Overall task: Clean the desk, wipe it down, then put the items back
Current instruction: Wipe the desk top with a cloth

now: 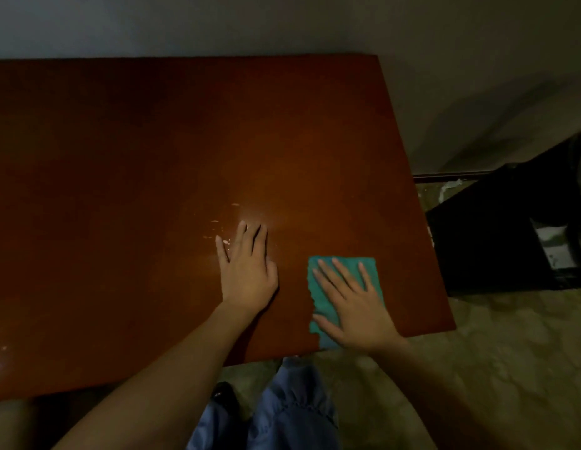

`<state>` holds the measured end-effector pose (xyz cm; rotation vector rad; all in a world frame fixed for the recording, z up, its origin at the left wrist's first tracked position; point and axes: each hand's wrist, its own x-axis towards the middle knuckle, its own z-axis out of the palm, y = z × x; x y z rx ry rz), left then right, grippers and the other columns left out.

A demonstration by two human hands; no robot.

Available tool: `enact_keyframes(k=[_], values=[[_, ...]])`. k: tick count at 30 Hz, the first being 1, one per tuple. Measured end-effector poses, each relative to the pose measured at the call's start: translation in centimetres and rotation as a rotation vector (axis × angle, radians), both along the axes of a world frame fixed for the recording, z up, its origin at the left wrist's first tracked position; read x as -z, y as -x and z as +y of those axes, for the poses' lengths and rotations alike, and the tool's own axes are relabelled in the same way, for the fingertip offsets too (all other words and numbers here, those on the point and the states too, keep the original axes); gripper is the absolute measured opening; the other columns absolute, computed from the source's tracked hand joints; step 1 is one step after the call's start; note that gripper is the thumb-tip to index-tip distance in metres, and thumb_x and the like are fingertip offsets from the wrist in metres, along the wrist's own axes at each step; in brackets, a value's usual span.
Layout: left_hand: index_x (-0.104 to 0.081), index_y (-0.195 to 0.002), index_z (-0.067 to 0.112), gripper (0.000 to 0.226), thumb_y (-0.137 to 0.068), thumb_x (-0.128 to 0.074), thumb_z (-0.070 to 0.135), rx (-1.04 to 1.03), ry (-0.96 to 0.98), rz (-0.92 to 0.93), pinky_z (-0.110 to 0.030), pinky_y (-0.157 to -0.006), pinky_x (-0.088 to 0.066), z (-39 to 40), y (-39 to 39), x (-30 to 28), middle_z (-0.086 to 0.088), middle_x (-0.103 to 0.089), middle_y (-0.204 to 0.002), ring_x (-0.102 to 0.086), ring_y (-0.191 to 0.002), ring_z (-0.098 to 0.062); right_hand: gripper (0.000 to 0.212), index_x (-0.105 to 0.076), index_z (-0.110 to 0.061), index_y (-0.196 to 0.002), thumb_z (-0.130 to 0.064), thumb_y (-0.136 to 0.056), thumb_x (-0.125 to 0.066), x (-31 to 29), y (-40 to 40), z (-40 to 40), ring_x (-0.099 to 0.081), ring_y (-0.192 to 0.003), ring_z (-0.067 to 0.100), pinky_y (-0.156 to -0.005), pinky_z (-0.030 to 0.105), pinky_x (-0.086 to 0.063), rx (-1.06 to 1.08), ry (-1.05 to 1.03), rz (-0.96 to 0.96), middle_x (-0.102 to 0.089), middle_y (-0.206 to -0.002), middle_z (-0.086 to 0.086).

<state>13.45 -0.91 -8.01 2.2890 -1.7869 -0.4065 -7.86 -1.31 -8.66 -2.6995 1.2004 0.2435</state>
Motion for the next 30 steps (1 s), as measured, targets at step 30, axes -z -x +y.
enact_keyframes(k=[30], values=[[-0.041, -0.14, 0.01, 0.058, -0.086, -0.032, 0.027, -0.045, 0.107, 0.012, -0.043, -0.116, -0.001, -14.6, -1.8, -0.2, -0.004, -0.039, -0.147, -0.022, -0.143, -0.016, 0.076, -0.008, -0.018, -0.152, -0.061, -0.09, -0.015, -0.5, -1.8, -22.7, 0.004, -0.146, 0.018, -0.114, 0.046, 0.009, 0.341, 0.07, -0.051, -0.007, -0.159, 0.0]])
